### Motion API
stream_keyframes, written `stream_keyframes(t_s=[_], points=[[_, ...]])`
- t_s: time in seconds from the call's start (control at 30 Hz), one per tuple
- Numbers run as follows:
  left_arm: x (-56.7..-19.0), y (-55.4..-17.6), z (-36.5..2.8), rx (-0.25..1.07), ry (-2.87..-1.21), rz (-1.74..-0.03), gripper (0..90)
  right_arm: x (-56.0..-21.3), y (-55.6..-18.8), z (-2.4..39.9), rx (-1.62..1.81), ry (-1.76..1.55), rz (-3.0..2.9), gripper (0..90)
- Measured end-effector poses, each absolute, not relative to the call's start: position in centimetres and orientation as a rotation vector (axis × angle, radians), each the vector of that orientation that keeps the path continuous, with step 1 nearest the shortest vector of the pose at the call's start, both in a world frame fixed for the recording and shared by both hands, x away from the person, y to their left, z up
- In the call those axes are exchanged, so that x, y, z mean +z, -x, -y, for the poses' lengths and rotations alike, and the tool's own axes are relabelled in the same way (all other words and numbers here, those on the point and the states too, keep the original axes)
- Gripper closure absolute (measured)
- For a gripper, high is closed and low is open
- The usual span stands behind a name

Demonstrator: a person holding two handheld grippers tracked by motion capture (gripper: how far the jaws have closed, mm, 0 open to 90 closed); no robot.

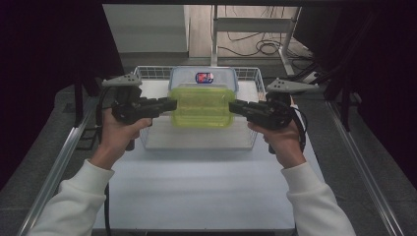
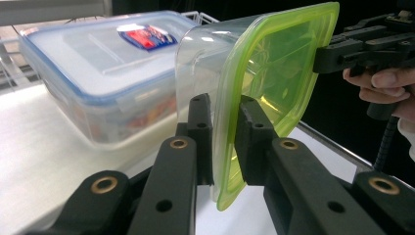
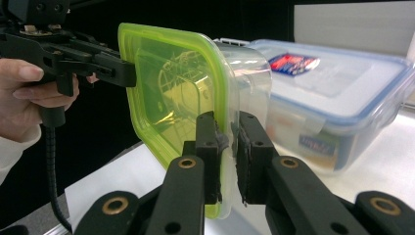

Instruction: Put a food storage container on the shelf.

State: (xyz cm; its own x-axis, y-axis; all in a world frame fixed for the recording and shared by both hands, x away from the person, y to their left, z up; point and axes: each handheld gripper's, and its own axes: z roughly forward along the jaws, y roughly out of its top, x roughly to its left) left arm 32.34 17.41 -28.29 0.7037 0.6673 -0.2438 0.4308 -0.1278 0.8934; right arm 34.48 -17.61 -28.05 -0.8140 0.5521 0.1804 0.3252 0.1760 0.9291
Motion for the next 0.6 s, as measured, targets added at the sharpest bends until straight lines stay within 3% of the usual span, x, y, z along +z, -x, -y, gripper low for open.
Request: stream_keyframes(t_s=[0.6], points=[[-24.9,-38.0,-17.3,0.243,-1.769,-0.911,79.4,-24.5,-40.0,17.4,1.707,-0.942,-2.254,80.1]])
